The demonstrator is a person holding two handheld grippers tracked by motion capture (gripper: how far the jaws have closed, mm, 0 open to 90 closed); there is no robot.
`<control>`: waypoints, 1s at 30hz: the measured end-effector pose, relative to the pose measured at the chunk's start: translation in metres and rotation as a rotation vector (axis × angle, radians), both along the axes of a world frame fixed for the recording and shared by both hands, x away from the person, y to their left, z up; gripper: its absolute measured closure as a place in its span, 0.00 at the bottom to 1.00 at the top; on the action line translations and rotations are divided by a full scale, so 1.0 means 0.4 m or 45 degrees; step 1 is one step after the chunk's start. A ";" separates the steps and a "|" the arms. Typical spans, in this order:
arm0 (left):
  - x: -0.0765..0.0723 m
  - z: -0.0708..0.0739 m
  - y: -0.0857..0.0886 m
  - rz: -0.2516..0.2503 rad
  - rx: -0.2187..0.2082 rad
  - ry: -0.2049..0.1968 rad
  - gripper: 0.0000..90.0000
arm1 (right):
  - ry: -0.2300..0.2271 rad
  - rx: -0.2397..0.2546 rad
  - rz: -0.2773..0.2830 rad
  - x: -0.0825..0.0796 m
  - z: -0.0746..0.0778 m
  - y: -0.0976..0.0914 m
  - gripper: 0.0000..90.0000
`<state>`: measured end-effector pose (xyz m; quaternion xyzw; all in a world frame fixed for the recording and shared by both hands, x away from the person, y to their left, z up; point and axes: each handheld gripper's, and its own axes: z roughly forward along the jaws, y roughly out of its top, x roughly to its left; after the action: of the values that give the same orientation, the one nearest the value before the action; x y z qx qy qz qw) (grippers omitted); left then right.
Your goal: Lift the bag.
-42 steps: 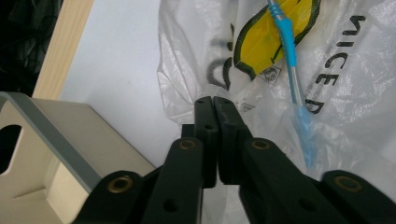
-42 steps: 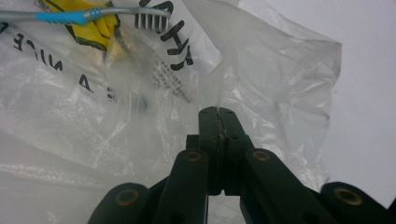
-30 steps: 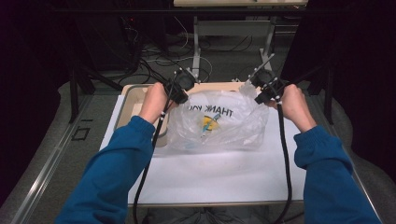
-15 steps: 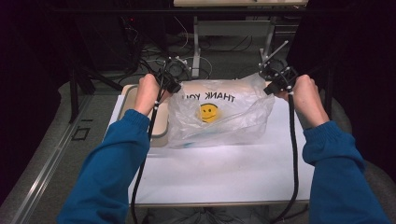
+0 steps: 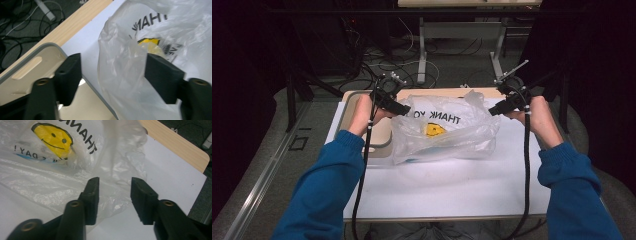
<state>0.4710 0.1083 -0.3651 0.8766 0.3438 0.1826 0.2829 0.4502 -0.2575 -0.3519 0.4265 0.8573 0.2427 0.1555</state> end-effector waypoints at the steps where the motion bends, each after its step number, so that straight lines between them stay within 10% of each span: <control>1: -0.009 0.005 0.004 -0.007 -0.008 -0.009 0.26 | 0.002 0.009 0.003 -0.006 -0.001 -0.002 0.59; 14: -0.097 -0.013 0.081 -0.002 -0.023 -0.058 0.04 | -0.045 0.102 0.060 -0.080 -0.041 -0.038 0.17; 30: -0.212 -0.058 0.197 -0.011 -0.060 -0.096 0.00 | -0.074 0.173 0.101 -0.180 -0.151 -0.078 0.07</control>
<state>0.3864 0.1873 -0.3884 0.8637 0.3334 0.2060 0.3171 0.3781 -0.2885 -0.4123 0.3946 0.8501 0.3187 0.1414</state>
